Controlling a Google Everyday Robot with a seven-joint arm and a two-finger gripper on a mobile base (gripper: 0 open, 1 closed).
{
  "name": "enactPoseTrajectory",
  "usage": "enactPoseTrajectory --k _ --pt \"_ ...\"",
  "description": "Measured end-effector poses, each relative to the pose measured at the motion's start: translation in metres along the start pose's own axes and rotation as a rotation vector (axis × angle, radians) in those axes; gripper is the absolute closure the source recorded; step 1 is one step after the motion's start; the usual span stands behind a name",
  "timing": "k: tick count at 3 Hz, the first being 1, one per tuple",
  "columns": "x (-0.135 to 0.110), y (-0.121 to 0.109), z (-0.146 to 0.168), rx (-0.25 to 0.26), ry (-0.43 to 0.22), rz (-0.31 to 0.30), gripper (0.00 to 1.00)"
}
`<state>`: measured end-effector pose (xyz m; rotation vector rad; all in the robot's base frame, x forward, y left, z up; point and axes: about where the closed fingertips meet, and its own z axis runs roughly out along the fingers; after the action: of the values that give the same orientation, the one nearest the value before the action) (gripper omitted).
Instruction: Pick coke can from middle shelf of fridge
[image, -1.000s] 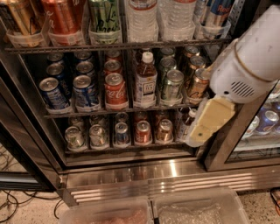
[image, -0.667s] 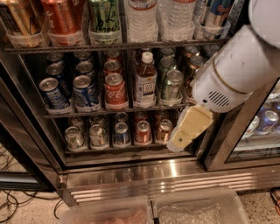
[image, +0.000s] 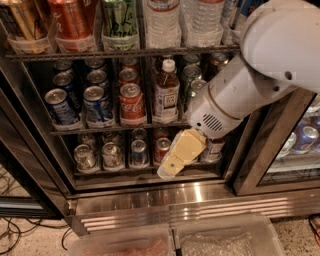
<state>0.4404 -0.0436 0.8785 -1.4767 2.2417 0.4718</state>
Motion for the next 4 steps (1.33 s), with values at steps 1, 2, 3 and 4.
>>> enactPoseTrajectory --k 1,2,3,4 --pt "0.000 0.000 0.000 0.000 0.000 0.000 0.00" --pt "-0.004 -0.001 0.009 -0.011 -0.010 0.001 0.00" --pt "-0.012 0.000 0.015 0.072 -0.040 0.051 0.00" --pt "-0.023 -0.004 0.015 0.178 -0.096 0.086 0.00"
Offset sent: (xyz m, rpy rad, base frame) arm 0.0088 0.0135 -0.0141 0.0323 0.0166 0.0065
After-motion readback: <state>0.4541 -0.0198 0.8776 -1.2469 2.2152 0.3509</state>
